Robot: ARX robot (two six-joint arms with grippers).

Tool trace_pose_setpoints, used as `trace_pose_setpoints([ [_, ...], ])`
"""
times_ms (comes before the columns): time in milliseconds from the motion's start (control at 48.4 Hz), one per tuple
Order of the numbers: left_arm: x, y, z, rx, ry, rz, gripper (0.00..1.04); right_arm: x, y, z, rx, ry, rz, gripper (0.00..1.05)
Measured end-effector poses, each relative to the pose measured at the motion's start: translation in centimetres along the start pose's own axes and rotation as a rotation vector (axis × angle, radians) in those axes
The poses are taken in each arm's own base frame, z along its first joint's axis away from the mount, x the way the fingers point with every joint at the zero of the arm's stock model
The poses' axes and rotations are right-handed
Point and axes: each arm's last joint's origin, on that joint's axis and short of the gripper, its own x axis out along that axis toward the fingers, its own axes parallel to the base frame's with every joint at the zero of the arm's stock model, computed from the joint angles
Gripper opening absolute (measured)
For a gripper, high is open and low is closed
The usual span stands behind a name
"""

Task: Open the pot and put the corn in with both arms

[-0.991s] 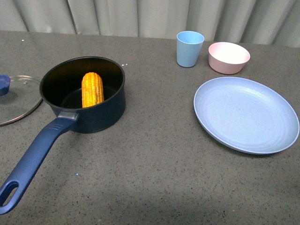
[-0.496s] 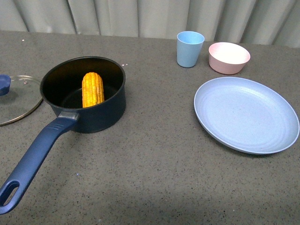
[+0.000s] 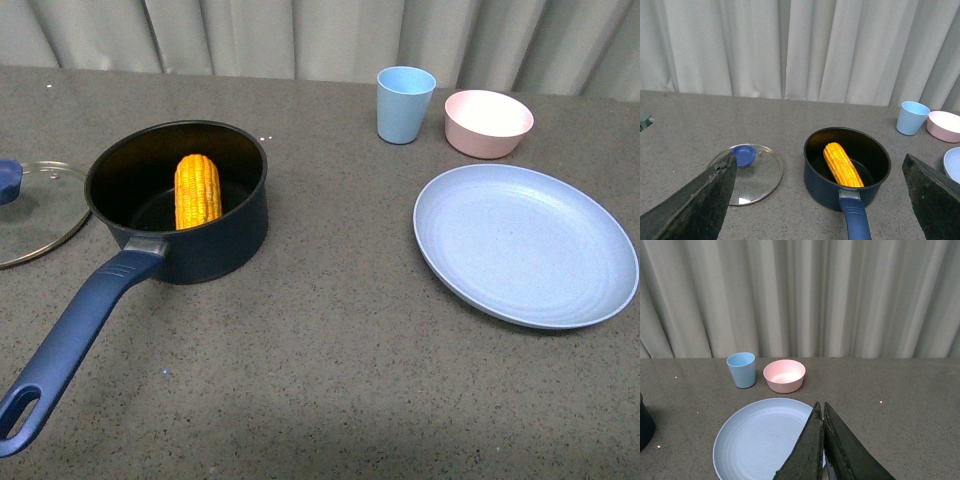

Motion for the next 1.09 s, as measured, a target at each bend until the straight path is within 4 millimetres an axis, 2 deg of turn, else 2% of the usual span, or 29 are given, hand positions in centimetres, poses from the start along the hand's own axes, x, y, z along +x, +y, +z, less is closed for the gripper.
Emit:
trace_pose_setpoints([
  [351,0.0,0.0,0.0,0.000,0.000,0.000,0.98,-0.8,0.0,0.0,0.000,0.000,0.000,0.01],
  [475,0.0,0.0,0.0,0.000,0.000,0.000,0.98,-1.8,0.0,-0.3,0.000,0.010,0.003,0.01],
  [661,0.0,0.0,0.0,0.000,0.000,0.000,0.98,-1.8,0.0,-0.3,-0.001,0.006,0.003,0.01],
  [971,0.0,0.0,0.0,0.000,0.000,0.000,0.98,-1.9,0.0,-0.3,-0.001,0.005,0.003,0.70],
  [1095,0.0,0.0,0.0,0.000,0.000,0.000,0.98,-1.9,0.0,-0.3,-0.001,0.005,0.003,0.93],
])
